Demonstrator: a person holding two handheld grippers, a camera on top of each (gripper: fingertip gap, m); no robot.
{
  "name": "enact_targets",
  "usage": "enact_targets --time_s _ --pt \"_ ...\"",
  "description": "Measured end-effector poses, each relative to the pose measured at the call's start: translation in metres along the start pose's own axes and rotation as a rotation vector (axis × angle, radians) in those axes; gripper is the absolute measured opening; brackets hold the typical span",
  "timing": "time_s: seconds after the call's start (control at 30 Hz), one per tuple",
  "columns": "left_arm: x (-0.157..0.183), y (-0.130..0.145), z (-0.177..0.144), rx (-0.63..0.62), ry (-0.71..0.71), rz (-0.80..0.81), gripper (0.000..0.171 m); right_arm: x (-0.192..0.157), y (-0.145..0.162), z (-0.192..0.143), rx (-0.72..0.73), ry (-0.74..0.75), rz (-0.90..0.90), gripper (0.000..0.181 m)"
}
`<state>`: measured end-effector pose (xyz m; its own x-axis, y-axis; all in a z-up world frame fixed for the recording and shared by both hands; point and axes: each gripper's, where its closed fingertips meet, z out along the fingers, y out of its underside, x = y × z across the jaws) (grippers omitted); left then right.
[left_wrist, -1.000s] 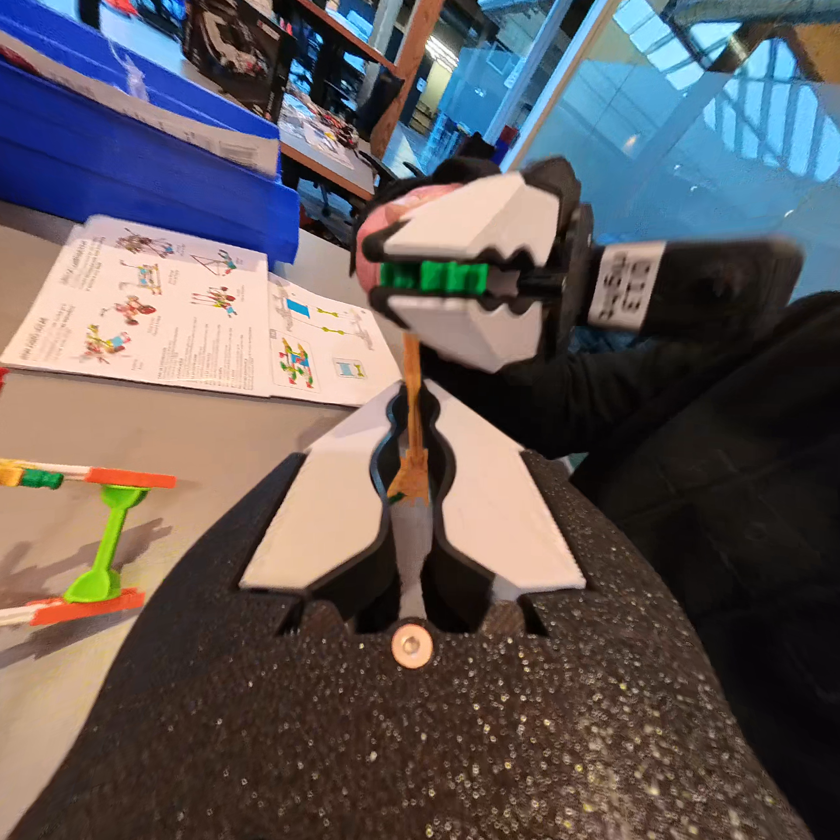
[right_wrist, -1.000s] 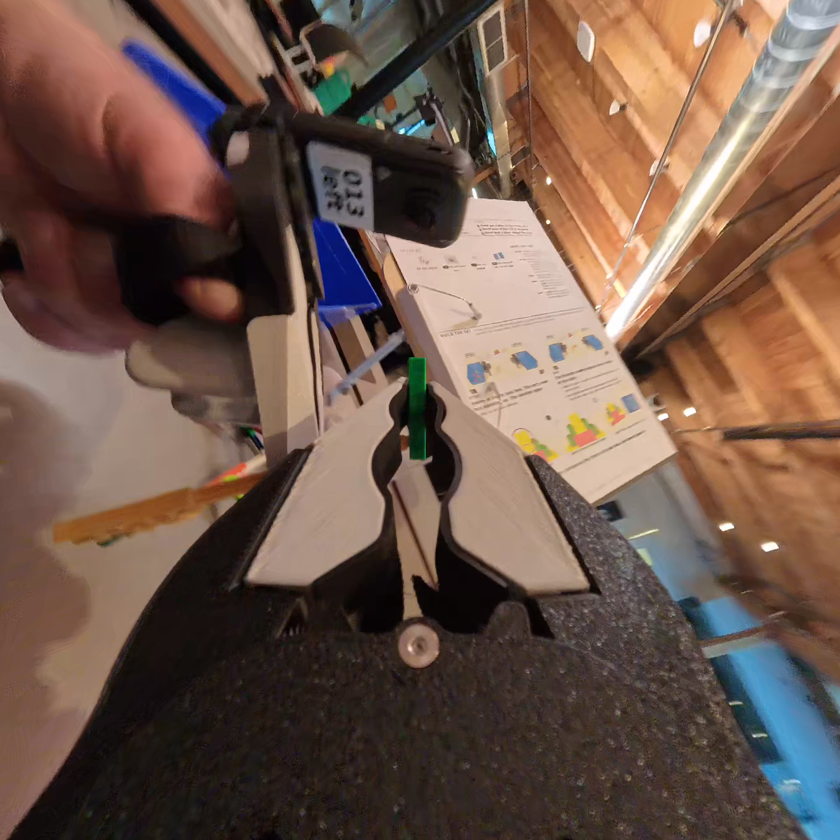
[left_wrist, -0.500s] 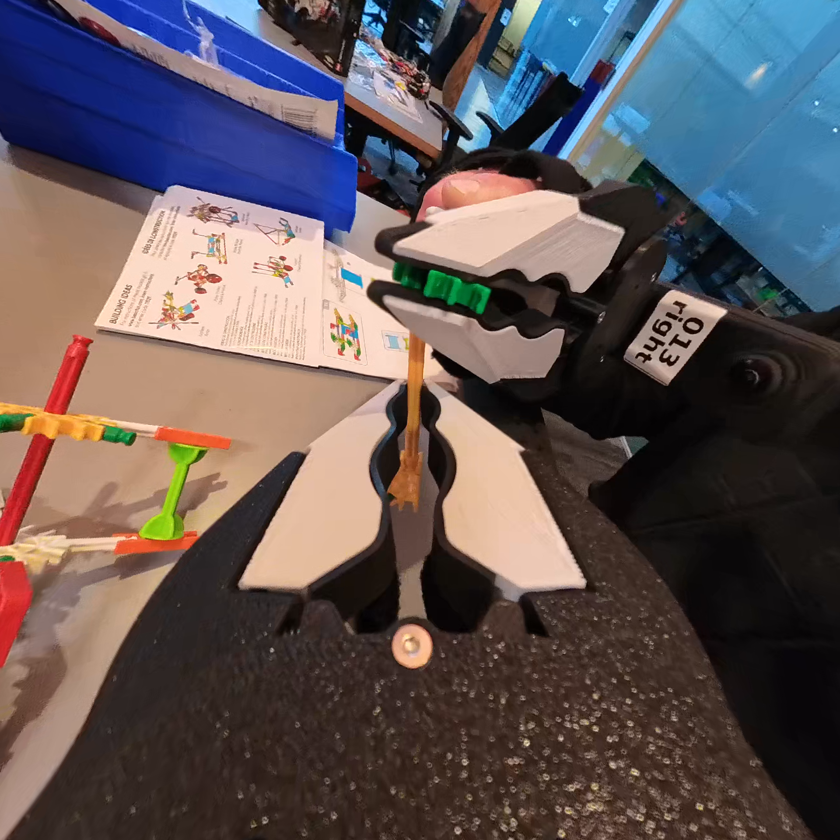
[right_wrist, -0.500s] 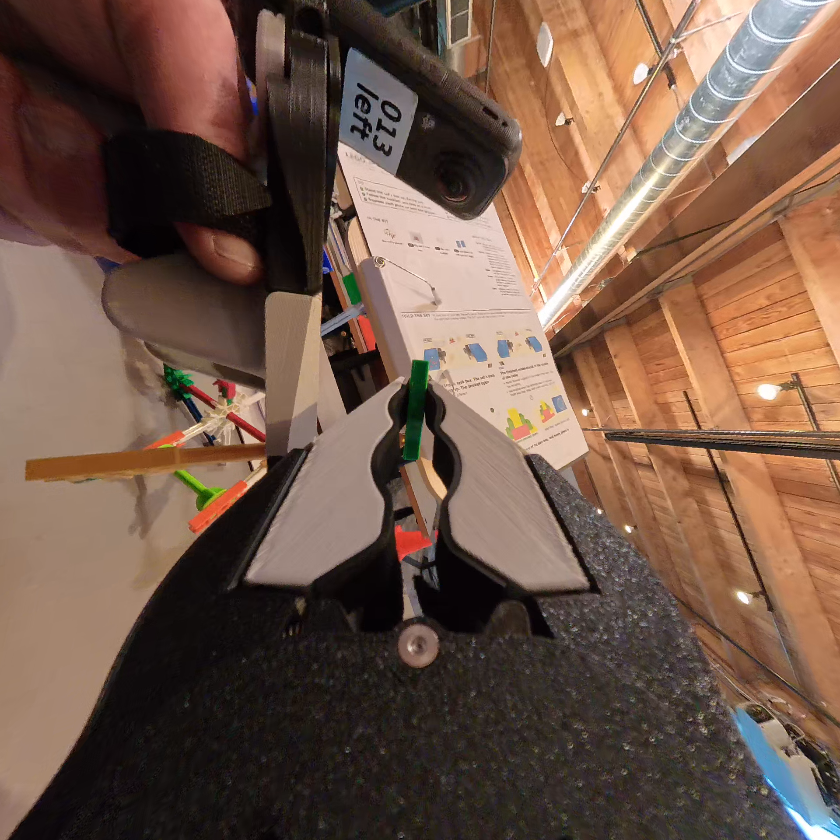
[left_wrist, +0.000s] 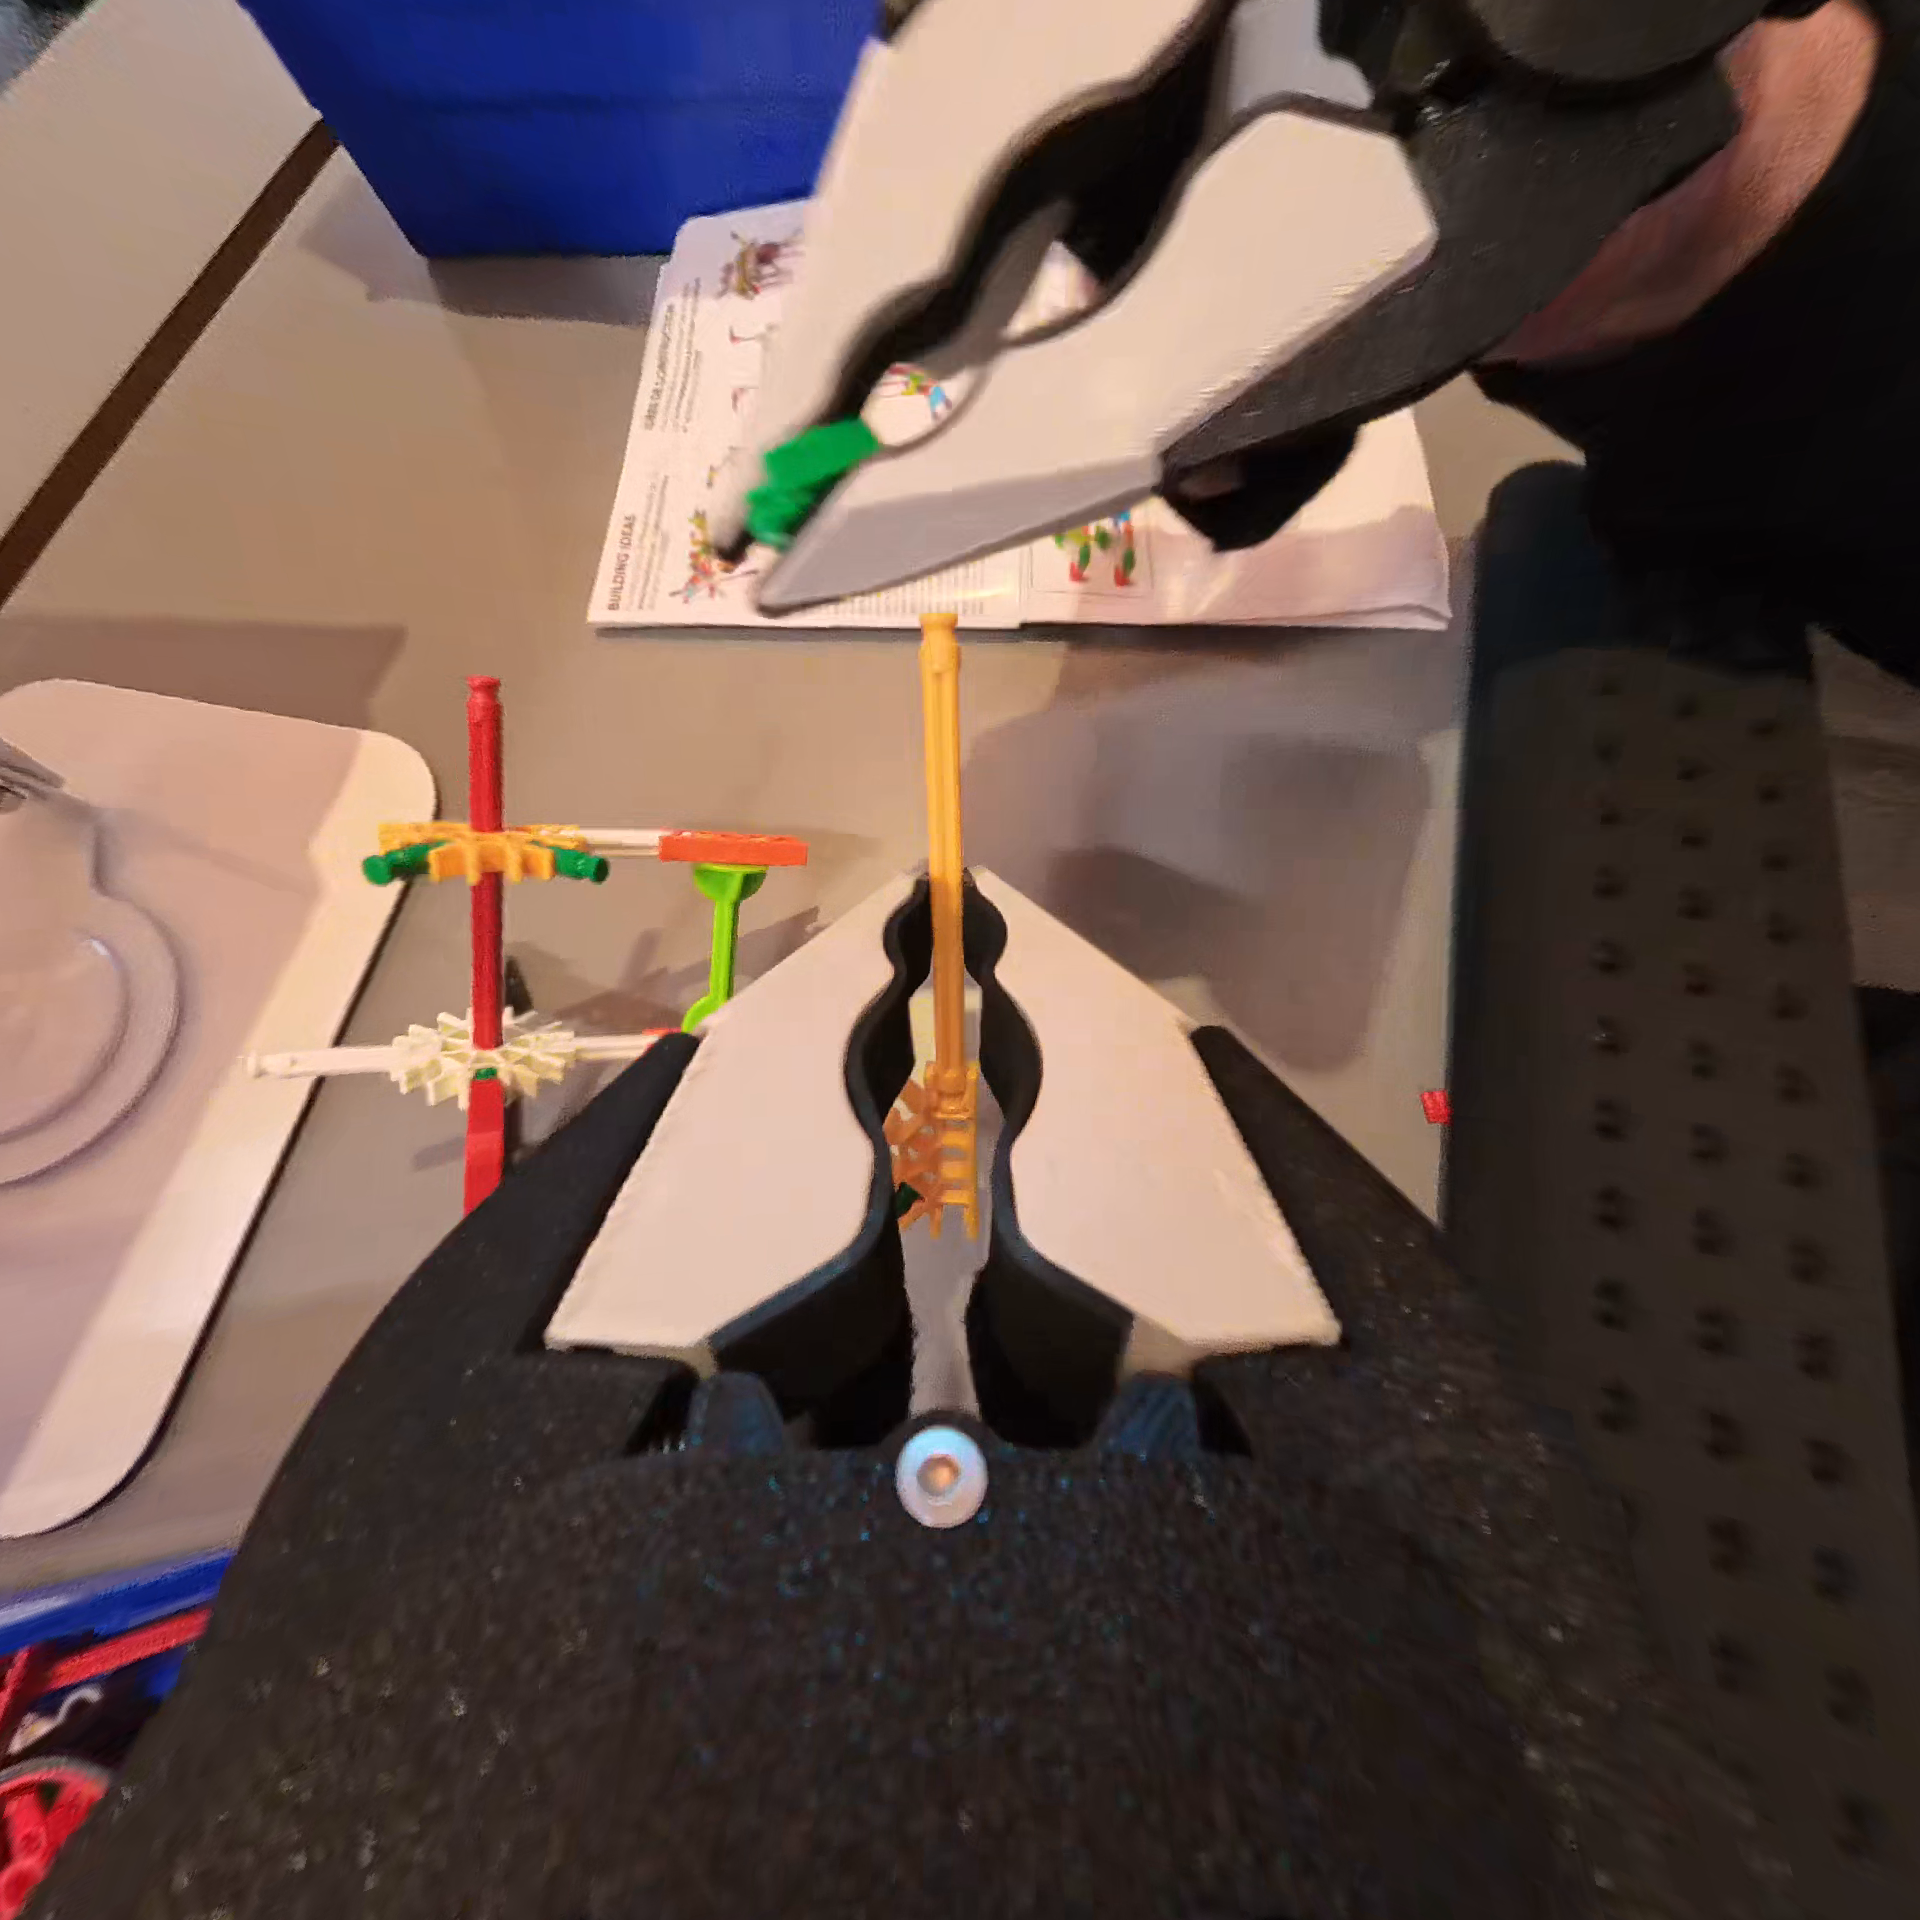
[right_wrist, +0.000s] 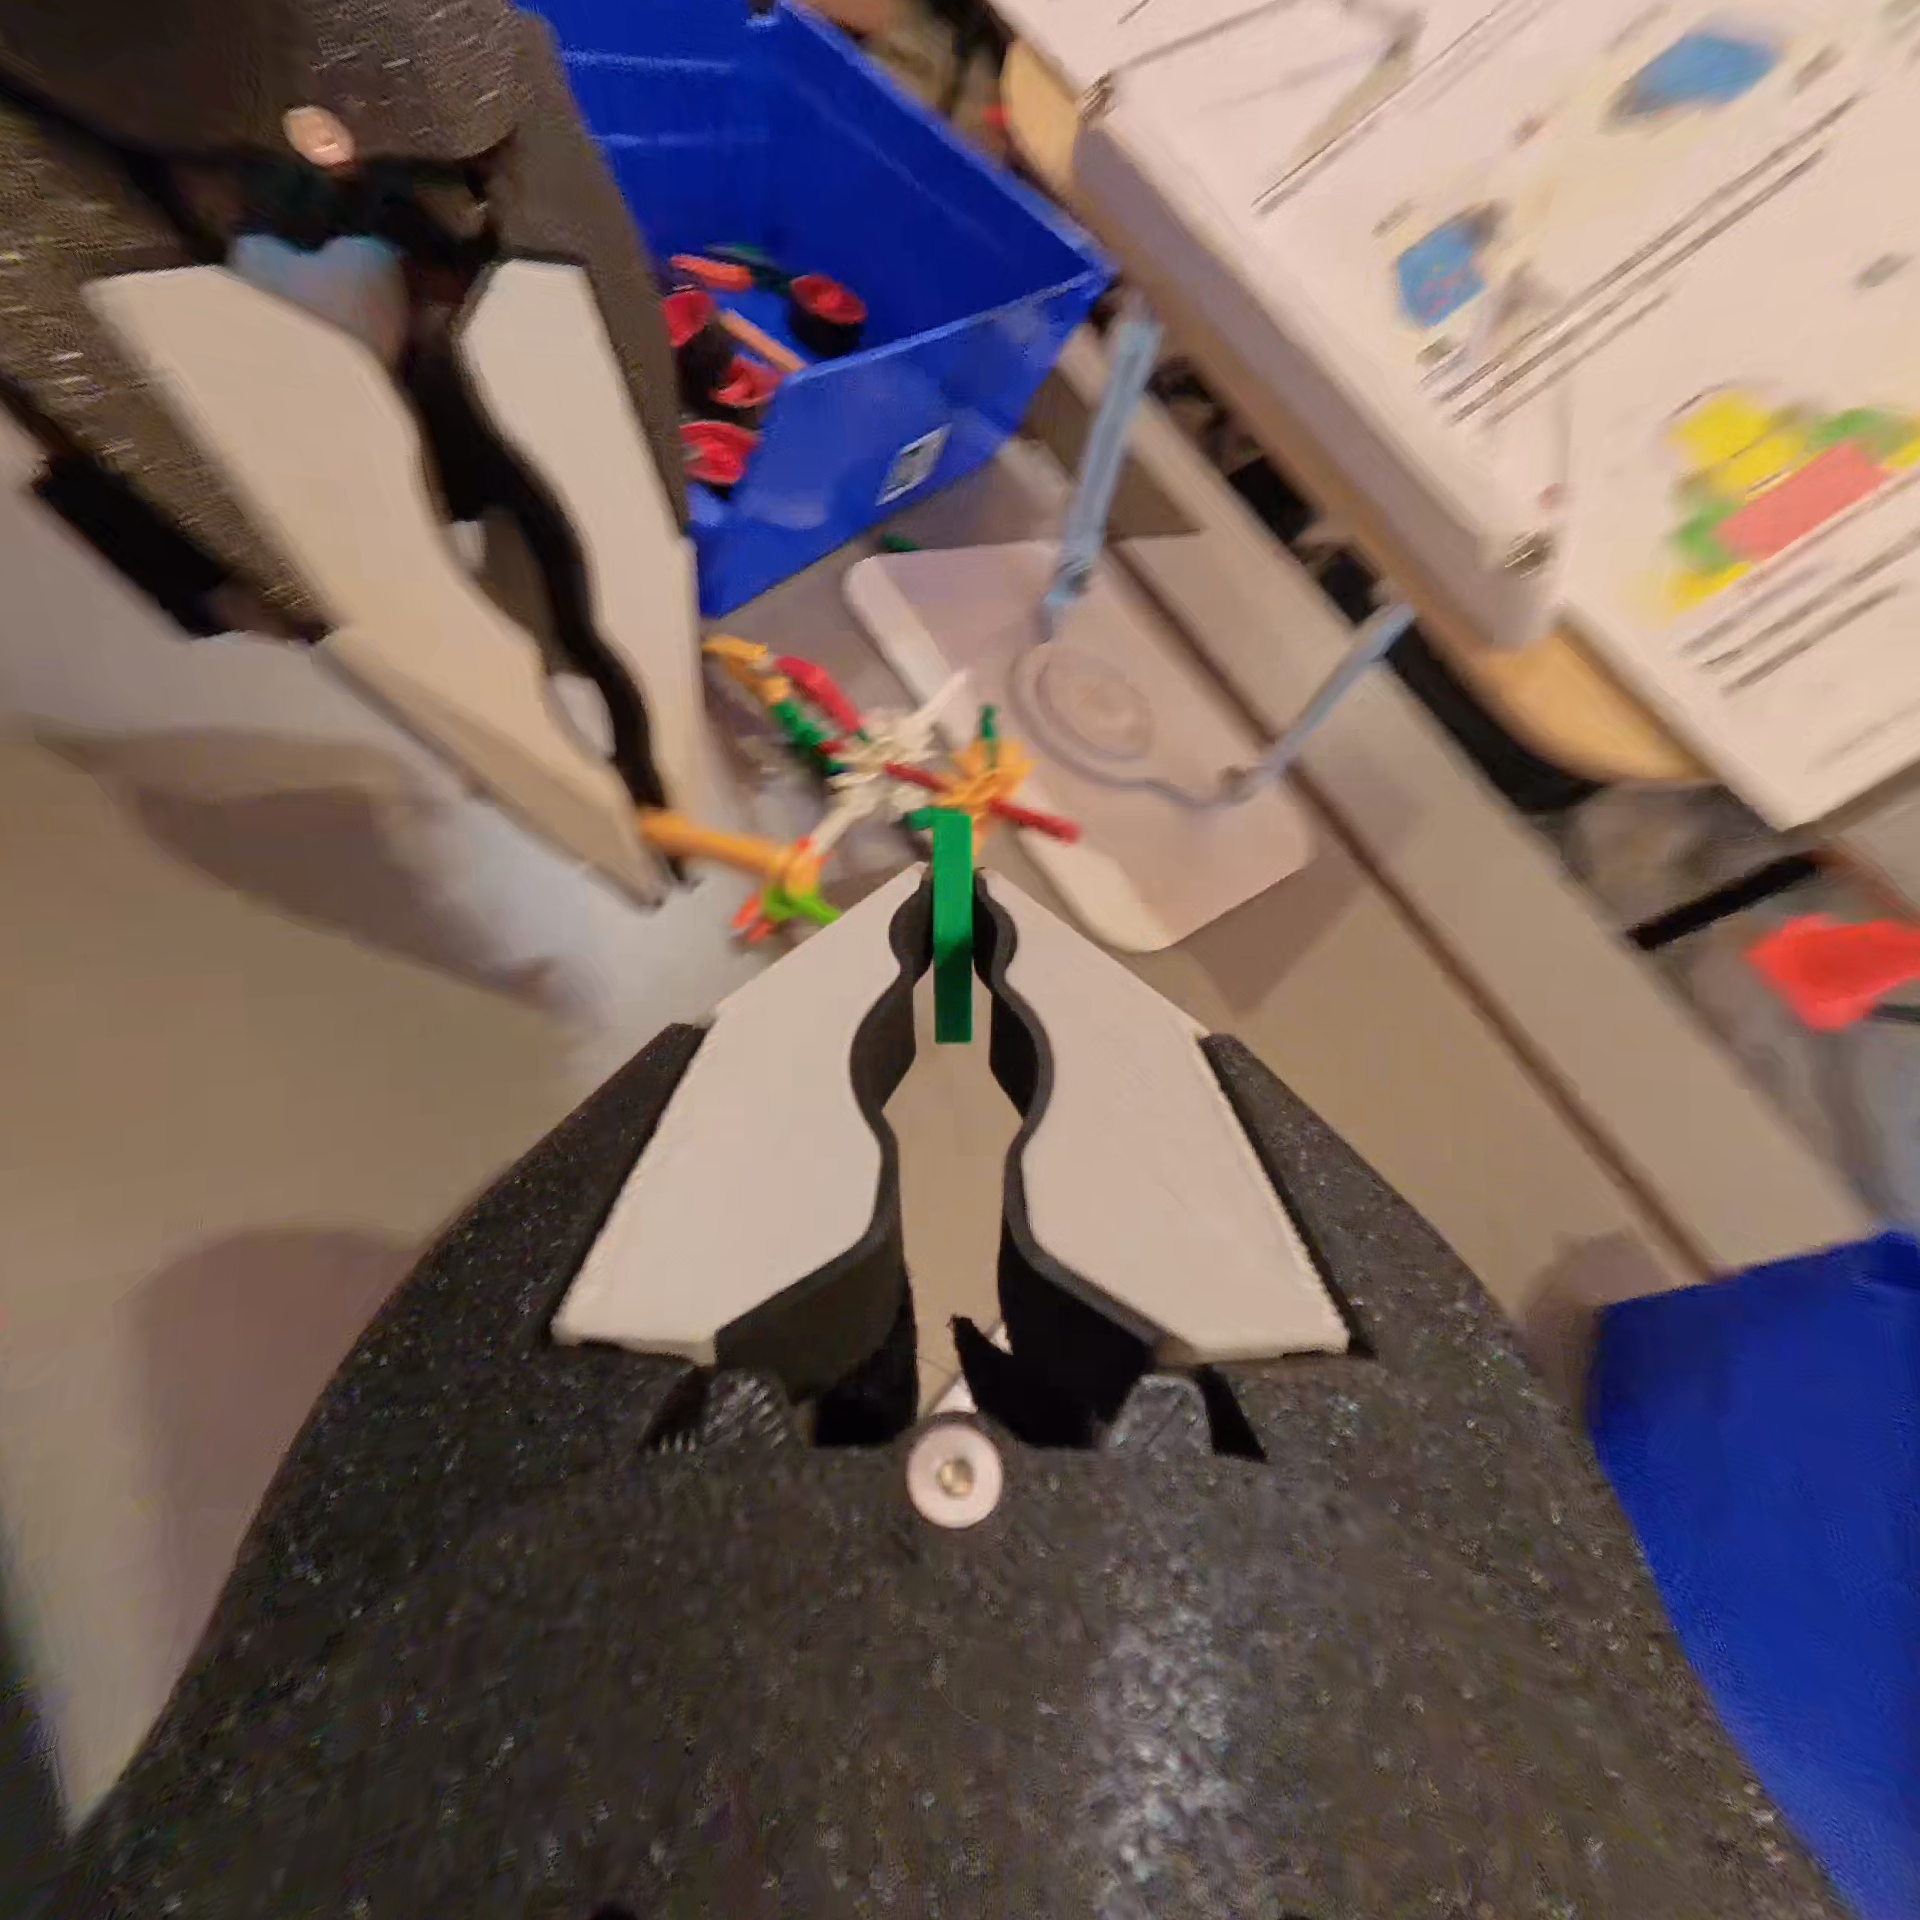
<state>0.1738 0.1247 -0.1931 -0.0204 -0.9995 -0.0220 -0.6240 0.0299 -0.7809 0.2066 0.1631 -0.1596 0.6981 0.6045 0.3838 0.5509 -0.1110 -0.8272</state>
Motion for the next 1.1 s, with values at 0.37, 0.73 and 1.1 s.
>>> enact_targets --time_s 0.37,0.73,1.1 --pt "-0.009 -0.002 -0.002 0.033 -0.024 0.025 0.003 -0.076 0.057 0.000 -0.230 -0.452 0.103 0.039" --pt "0.006 -0.021 0.005 0.117 -0.029 0.149 0.003 -0.039 -0.018 -0.024 0.233 -0.473 0.447 0.004" --pt "0.015 -0.044 -0.033 0.322 0.133 0.096 0.031 -0.023 -0.046 -0.059 0.458 -0.474 0.400 0.003"
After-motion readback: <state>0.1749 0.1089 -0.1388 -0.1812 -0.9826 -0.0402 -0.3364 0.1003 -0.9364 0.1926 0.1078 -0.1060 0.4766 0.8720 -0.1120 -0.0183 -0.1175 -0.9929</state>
